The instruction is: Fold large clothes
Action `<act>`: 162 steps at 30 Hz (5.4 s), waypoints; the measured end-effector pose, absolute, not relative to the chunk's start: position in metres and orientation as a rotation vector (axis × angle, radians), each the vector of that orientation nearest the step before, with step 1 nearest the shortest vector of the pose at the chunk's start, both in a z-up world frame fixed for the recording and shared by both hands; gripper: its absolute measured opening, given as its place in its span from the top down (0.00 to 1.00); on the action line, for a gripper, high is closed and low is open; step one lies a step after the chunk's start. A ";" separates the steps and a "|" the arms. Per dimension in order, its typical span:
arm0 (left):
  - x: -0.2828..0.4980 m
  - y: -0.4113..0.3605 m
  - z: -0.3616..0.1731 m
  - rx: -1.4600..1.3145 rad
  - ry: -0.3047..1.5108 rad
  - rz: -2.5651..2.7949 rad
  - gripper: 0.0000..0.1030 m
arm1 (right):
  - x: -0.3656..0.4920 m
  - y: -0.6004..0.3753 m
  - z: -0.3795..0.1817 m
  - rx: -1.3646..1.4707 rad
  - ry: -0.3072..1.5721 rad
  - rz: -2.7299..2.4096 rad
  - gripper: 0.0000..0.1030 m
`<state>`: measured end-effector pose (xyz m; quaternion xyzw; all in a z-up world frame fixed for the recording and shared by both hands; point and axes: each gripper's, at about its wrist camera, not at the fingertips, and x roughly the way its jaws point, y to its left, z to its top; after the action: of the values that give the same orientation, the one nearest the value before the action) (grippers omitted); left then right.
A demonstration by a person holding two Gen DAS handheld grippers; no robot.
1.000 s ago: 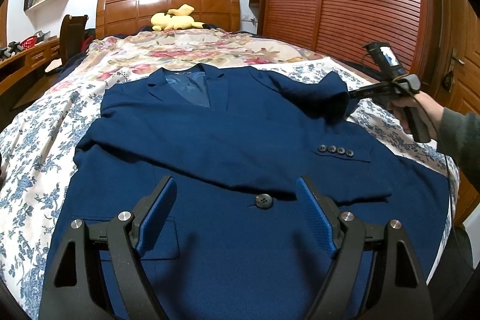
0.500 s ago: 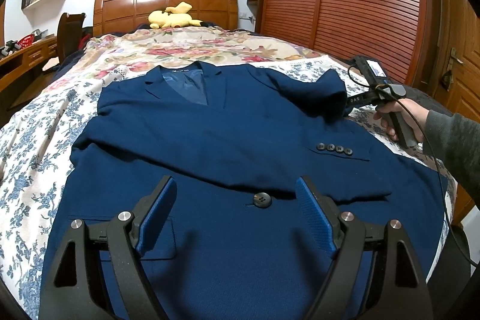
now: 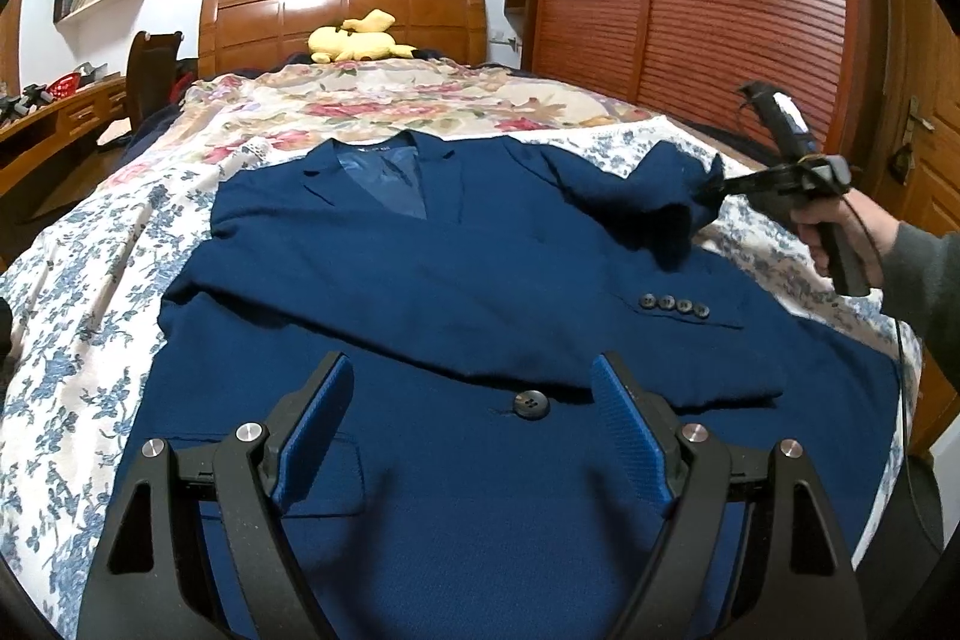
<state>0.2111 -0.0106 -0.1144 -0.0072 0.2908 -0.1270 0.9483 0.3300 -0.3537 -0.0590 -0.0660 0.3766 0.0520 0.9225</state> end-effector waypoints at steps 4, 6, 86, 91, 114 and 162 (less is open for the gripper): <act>0.199 -0.005 -0.105 -0.024 0.569 -0.248 0.20 | 0.298 -0.353 -0.016 -0.168 0.692 0.098 0.90; 0.191 0.000 -0.100 -0.029 0.554 -0.242 0.20 | 0.279 -0.350 0.007 -0.183 0.652 0.106 0.90; 0.187 0.043 -0.113 0.034 0.605 -0.108 0.20 | 0.158 -0.228 -0.051 -0.144 0.686 0.464 0.54; 0.195 0.037 -0.120 0.037 0.640 -0.136 0.35 | 0.157 -0.235 -0.066 -0.102 0.693 0.474 0.54; 0.276 -0.009 -0.159 0.107 0.943 -0.149 0.47 | 0.162 -0.238 -0.069 -0.073 0.705 0.503 0.54; 0.134 -0.040 -0.099 0.140 0.722 -0.149 0.94 | 0.146 -0.268 -0.050 -0.040 0.656 0.479 0.54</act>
<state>0.1343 -0.0398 -0.0985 0.0686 0.3526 -0.0728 0.9304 0.1465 -0.2684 -0.0500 -0.0197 0.3188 0.2331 0.9185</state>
